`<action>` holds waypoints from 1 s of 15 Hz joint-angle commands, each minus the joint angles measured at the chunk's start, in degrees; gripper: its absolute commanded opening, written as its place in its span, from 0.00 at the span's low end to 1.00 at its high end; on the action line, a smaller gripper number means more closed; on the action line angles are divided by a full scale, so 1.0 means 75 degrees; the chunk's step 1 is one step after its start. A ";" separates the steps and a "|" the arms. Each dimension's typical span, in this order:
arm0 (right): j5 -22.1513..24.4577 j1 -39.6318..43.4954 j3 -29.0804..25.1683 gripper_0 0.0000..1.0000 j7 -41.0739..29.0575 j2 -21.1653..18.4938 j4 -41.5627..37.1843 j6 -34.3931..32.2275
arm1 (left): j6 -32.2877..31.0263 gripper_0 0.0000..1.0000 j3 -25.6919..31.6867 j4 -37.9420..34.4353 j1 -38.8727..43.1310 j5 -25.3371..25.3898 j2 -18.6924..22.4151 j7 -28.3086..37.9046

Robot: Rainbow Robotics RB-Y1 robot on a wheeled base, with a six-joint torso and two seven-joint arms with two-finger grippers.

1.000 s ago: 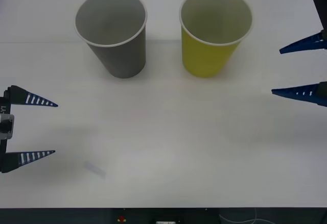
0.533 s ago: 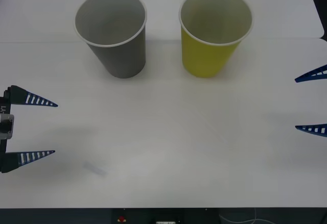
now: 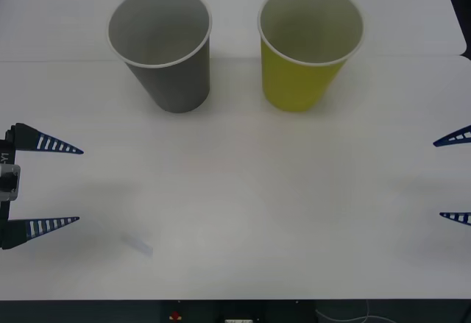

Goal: Put the can into the green bin and the plastic bottle into the gray bin

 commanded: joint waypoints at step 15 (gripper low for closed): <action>0.0618 -0.0006 0.0075 1.00 0.0135 0.0328 0.0013 0.0047 | 0.0000 1.00 0.0000 0.0000 0.0000 0.0000 0.0000 0.0000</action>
